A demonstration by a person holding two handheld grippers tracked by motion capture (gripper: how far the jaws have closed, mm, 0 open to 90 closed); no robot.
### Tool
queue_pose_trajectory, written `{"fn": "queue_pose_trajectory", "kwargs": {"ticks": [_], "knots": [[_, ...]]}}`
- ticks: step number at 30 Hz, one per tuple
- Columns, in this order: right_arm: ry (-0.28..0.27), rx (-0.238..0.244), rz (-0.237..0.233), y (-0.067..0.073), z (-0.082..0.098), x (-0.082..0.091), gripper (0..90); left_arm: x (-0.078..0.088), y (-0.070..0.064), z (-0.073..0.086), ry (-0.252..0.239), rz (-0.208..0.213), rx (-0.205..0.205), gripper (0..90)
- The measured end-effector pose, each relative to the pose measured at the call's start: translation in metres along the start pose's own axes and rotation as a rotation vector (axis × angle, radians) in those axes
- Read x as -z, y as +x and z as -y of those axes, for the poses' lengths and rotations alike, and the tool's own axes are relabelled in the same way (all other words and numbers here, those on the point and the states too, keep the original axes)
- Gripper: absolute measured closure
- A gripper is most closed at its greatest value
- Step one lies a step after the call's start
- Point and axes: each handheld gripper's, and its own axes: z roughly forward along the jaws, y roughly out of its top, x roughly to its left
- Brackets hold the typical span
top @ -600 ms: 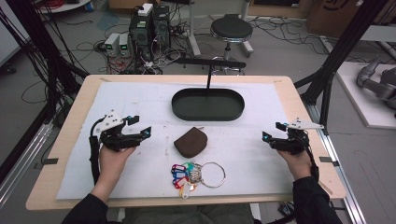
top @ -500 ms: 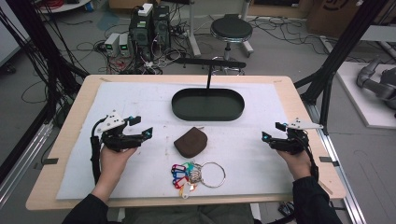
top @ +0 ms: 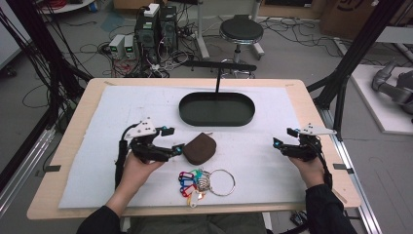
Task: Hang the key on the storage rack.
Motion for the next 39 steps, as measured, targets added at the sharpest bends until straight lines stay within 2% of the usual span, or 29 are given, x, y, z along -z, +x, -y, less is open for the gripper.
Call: {"fn": "queue_pose_trajectory", "kwargs": {"ticks": [3, 4, 5, 8, 10, 11, 15, 17, 19, 22, 24, 25, 26, 27, 28, 32, 37, 39], "knots": [[0.003, 0.001, -0.001, 0.000, 0.000, 0.000, 25.8, -0.016, -0.012, -0.004, 0.035, 0.060, -0.009, 23.3], [0.004, 0.001, -0.001, 0.000, 0.000, 0.000, 25.8, -0.016, -0.012, -0.004, 0.035, 0.060, -0.009, 23.4], [0.005, 0.003, 0.001, 0.000, 0.000, 0.000, 25.8, -0.026, -0.019, -0.006, 0.059, 0.093, -0.017, 23.4], [0.004, 0.006, 0.000, 0.000, 0.001, 0.000, 26.0, -0.041, -0.027, -0.009, 0.087, 0.134, -0.048, 25.1], [0.004, 0.010, 0.000, 0.000, 0.001, 0.001, 26.6, -0.052, -0.032, -0.010, 0.101, 0.153, -0.053, 28.4], [0.002, 0.011, 0.002, 0.000, 0.001, 0.001, 27.0, -0.052, -0.032, -0.010, 0.101, 0.153, -0.053, 29.1], [0.002, 0.013, 0.001, 0.000, 0.002, 0.003, 27.2, -0.075, -0.041, -0.012, 0.137, 0.196, -0.066, 32.0], [0.003, 0.018, 0.004, 0.000, 0.003, 0.003, 27.2, -0.079, -0.043, -0.012, 0.146, 0.196, -0.075, 32.3], [0.003, 0.016, 0.005, -0.001, 0.004, 0.005, 27.2, -0.091, -0.049, -0.011, 0.178, 0.215, -0.078, 33.9], [0.006, 0.014, 0.010, -0.001, 0.006, 0.006, 27.3, -0.100, -0.054, -0.009, 0.224, 0.220, -0.112, 38.0], [0.009, 0.013, 0.011, -0.002, 0.006, 0.007, 27.3, -0.105, -0.057, -0.008, 0.254, 0.221, -0.136, 43.7], [0.010, 0.015, 0.012, -0.002, 0.007, 0.007, 27.3, -0.105, -0.057, -0.008, 0.254, 0.221, -0.136, 46.9], [0.010, 0.016, 0.012, -0.002, 0.007, 0.007, 27.3, -0.109, -0.060, -0.007, 0.286, 0.212, -0.157, 49.6], [0.011, 0.014, 0.012, -0.002, 0.007, 0.007, 27.4, -0.109, -0.060, -0.007, 0.286, 0.212, -0.157, 51.4], [0.012, 0.018, 0.013, -0.002, 0.007, 0.007, 27.3, -0.114, -0.062, -0.005, 0.317, 0.205, -0.176, 53.3], [0.014, 0.021, 0.008, -0.002, 0.007, 0.006, 28.6, -0.122, -0.065, -0.002, 0.382, 0.204, -0.217, 58.4], [0.014, 0.023, 0.006, -0.001, 0.007, 0.006, 29.1, -0.126, -0.065, 0.001, 0.447, 0.192, -0.227, 67.6], [0.015, 0.020, 0.004, -0.001, 0.007, 0.006, 29.1, -0.127, -0.064, 0.003, 0.458, 0.185, -0.217, 69.6]]}}
